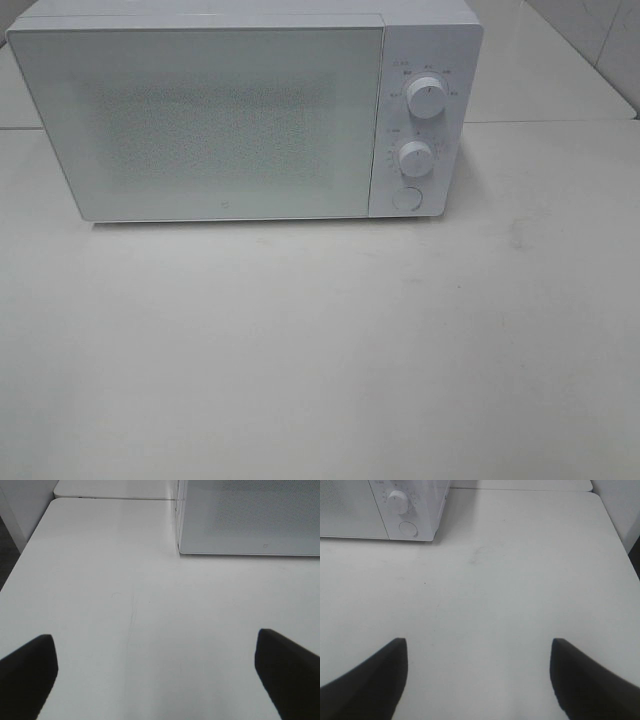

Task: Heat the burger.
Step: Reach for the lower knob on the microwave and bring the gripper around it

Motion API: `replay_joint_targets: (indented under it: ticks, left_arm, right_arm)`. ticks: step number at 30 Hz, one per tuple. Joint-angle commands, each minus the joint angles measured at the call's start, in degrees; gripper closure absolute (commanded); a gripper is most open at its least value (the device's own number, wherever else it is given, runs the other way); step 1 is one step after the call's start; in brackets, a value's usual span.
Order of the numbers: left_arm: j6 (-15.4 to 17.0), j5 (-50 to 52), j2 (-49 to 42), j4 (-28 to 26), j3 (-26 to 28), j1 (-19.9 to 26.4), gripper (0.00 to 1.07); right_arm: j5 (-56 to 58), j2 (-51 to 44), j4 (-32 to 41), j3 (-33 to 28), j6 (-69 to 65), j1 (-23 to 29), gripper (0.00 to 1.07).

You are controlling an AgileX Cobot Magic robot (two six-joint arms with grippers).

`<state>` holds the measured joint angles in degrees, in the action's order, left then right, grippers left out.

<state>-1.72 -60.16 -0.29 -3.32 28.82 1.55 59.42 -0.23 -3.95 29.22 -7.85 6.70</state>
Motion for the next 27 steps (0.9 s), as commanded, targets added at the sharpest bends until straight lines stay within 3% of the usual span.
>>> replay_joint_targets:
  ticks: [1, 12, 27]
  left_arm:
    - [0.5, 0.7, -1.2, -0.3, -0.2, 0.1, 0.06]
    - [0.5, 0.7, -1.2, -0.3, -0.2, 0.1, 0.06]
    - [0.5, 0.7, -1.2, -0.3, -0.2, 0.1, 0.06]
  right_arm:
    - [-1.1, -0.5, 0.9, 1.2, -0.7, -0.3, 0.32]
    - [-9.9, 8.9, 1.0, 1.7, -0.7, -0.3, 0.32]
    - [-30.4, 22.5, 1.5, -5.9, -0.7, -0.3, 0.32]
